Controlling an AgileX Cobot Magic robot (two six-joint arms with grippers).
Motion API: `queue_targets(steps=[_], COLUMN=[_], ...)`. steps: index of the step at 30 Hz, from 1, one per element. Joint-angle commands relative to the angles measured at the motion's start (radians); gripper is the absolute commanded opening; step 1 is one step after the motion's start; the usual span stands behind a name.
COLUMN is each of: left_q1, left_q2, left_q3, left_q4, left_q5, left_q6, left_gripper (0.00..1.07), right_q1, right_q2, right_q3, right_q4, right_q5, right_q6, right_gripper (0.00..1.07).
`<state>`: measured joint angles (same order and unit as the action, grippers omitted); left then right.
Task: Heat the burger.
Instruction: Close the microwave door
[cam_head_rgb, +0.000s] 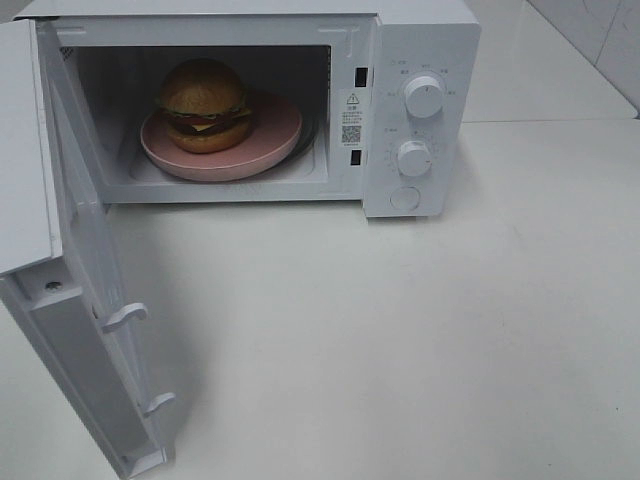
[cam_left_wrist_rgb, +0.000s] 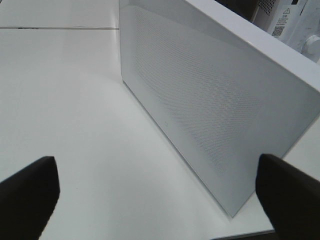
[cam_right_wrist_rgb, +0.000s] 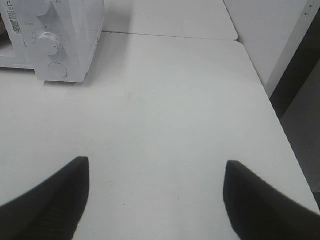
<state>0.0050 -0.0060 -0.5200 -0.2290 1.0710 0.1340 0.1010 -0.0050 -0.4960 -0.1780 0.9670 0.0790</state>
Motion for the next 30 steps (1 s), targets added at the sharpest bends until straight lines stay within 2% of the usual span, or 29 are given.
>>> queue_targets(steps=[1,22,30], left_q1=[-0.004,-0.004,-0.004], left_q2=[-0.016,0.003,0.073], left_q3=[0.002,-0.002,-0.022], left_q4=[-0.003,-0.012,-0.015], left_q5=[0.005,-0.003,-0.074], left_q6=[-0.001,-0.005,-0.005], left_gripper=[1.0,1.0,0.92], right_q1=[-0.005,-0.005,-0.005], right_q2=[-0.024,-0.024,-0.024], right_q3=[0.002,0.002,0.002], right_q4=[0.003,0.003,0.003], right_q5=[-0.009,-0.009,-0.009], right_q6=[-0.004,-0.004,-0.004], right_gripper=[0.71,0.71,0.71])
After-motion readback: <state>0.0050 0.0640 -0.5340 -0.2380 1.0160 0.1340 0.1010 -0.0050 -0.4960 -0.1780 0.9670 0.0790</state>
